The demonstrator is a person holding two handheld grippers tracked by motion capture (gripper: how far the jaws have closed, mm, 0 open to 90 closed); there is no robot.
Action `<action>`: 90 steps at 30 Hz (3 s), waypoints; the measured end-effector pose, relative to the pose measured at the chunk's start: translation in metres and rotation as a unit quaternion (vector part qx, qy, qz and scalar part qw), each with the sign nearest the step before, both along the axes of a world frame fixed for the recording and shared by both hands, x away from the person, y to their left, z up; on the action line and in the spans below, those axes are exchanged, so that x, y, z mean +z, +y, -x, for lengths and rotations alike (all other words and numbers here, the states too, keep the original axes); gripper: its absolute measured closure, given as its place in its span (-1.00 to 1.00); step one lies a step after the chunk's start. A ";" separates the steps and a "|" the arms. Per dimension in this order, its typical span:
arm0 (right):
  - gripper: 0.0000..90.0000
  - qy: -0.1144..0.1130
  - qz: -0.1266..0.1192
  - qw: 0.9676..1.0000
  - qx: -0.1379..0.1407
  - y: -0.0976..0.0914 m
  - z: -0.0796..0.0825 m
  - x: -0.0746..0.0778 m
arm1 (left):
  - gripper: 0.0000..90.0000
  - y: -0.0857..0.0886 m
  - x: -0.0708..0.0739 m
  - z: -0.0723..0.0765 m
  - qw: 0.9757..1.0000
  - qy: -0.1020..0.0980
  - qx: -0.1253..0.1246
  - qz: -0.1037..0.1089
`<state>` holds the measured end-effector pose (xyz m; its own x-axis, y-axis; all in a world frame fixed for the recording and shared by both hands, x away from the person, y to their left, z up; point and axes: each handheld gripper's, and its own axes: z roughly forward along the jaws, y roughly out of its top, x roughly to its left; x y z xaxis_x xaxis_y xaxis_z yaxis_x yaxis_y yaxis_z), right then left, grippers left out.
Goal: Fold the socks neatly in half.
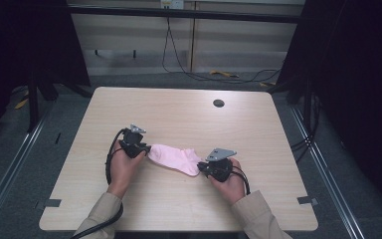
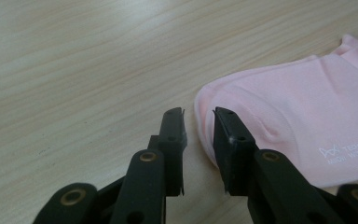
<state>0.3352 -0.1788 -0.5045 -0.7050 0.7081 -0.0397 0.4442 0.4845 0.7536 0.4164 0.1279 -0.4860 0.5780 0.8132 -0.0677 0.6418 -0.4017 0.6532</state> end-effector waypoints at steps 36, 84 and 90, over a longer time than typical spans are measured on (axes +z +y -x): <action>0.92 0.003 -0.001 1.000 0.001 0.000 -0.001 0.000 | 0.97 -0.004 0.014 0.003 1.000 0.006 -0.008 0.023; 0.83 -0.006 -0.010 1.000 0.007 0.004 -0.001 0.004 | 0.57 -0.008 -0.007 -0.008 0.998 -0.045 -0.018 -0.033; 0.87 -0.013 -0.010 1.000 0.016 0.009 -0.004 0.006 | 0.51 -0.001 -0.009 -0.010 0.999 -0.027 0.004 -0.017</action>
<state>0.3391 -0.1694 -0.4983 -0.7264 0.6859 -0.0434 0.4091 0.4824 0.7745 0.4261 0.1267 -0.4947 0.5727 0.8197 -0.0095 0.6095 -0.4181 0.6736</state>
